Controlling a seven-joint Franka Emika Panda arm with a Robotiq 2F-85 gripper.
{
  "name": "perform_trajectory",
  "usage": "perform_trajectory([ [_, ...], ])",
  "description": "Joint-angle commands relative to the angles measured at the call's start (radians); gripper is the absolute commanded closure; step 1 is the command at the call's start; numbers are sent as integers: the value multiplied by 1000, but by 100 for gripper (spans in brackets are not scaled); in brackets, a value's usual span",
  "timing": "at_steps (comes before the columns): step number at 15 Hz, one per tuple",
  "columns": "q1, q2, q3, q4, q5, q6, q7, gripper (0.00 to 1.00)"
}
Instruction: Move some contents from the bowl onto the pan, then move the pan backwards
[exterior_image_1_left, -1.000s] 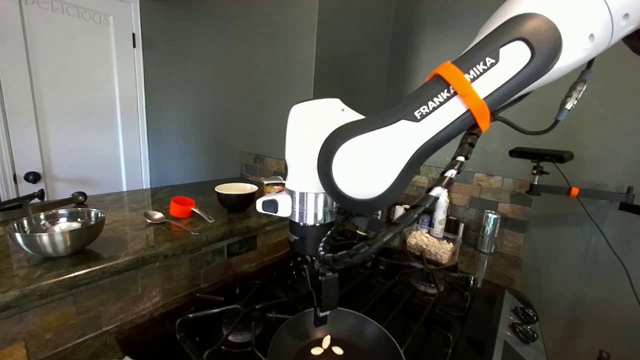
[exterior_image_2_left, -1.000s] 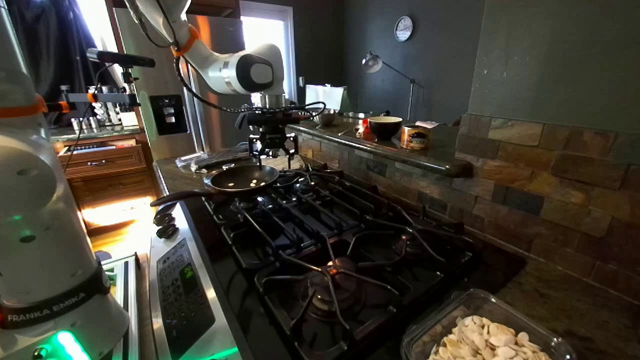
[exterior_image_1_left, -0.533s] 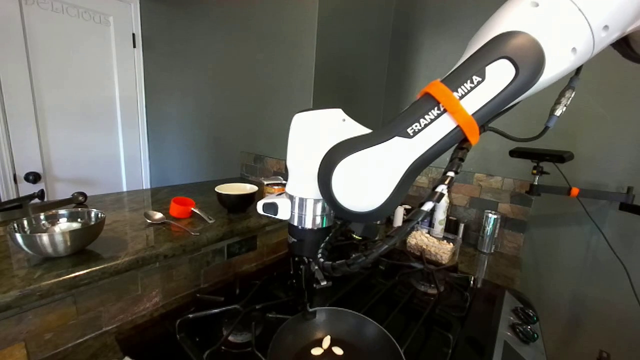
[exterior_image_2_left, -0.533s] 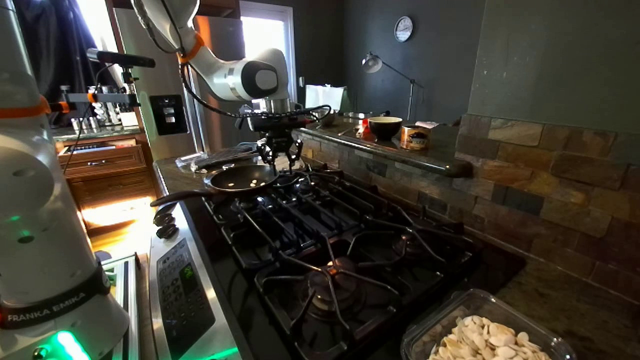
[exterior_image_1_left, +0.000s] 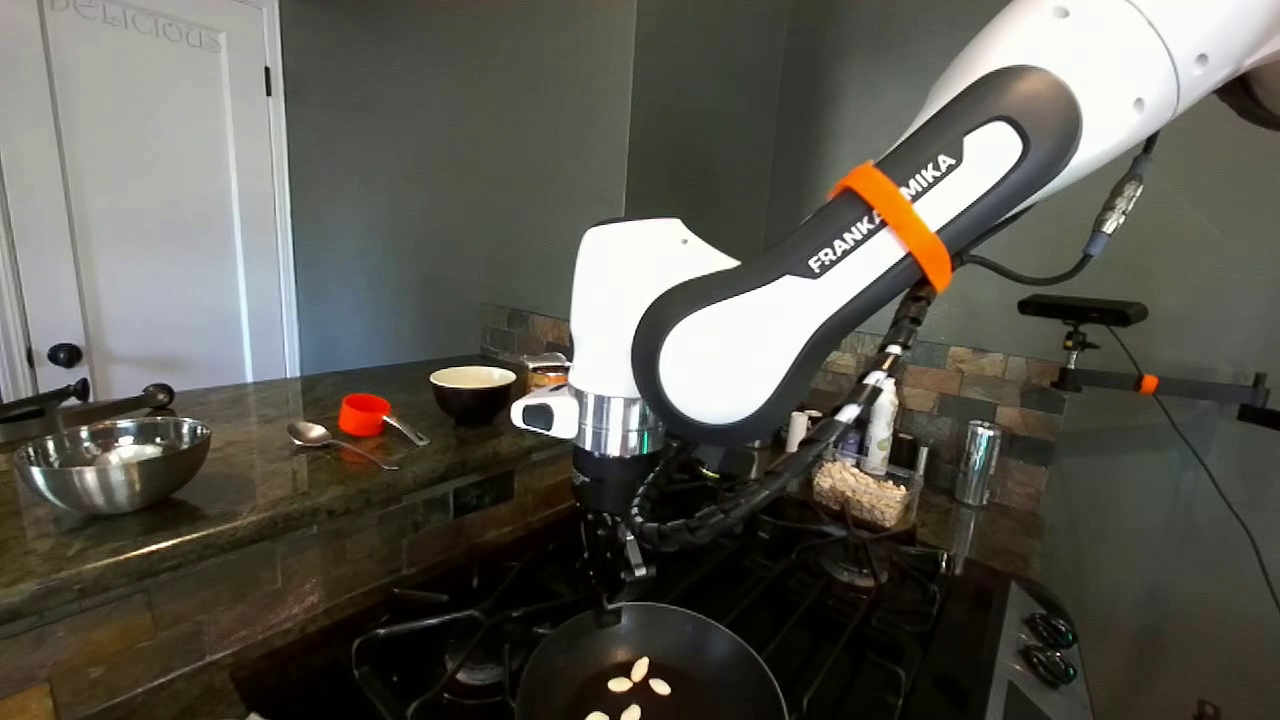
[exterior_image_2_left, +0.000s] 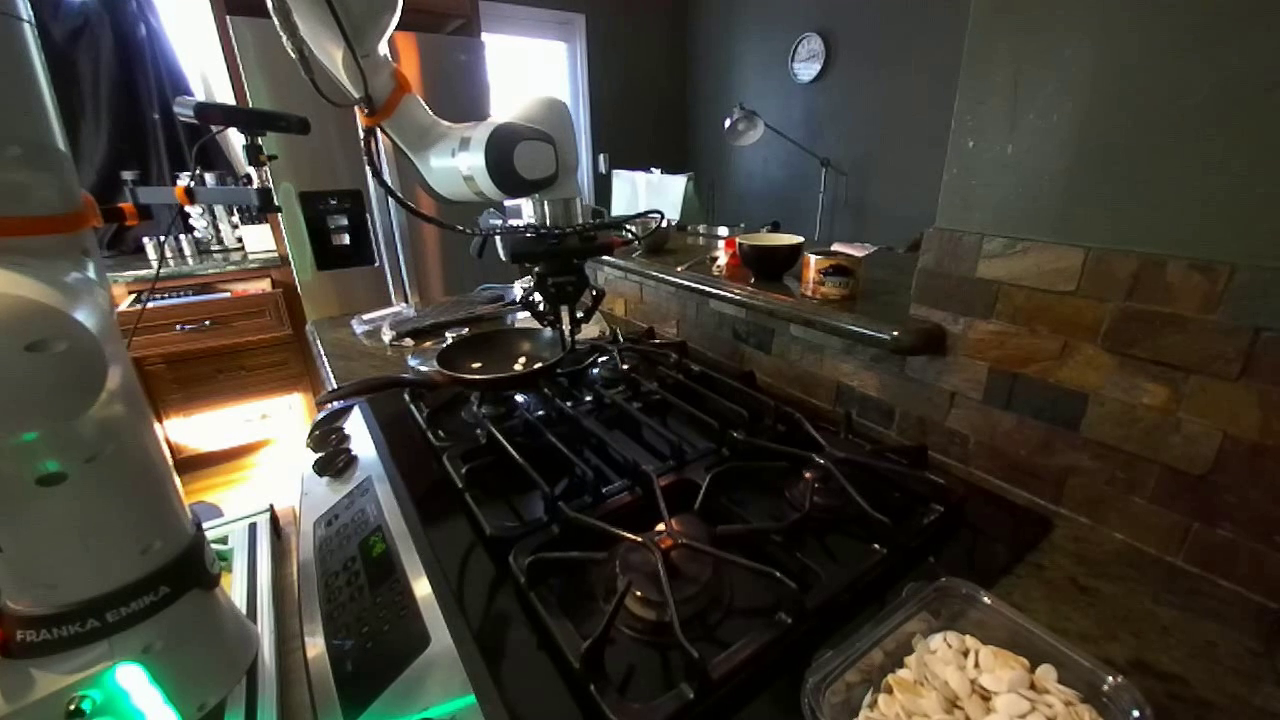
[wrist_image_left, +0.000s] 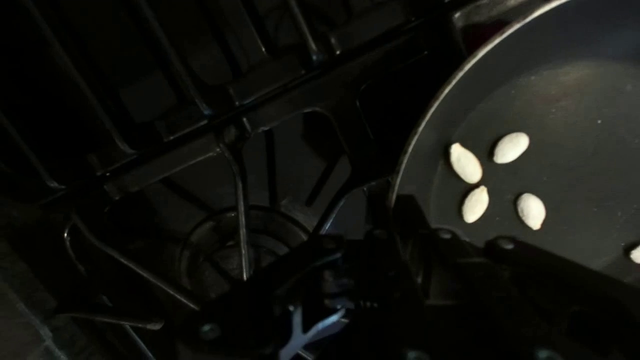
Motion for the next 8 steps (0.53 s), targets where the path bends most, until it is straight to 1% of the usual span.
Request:
perform_trajectory([
  [1,-11,17,1,22,-32,12,25,98],
  [5,-30,19,-15,47,-52,6,29,98],
  [8,-44,40,-25,77,-43,-3,29,98],
])
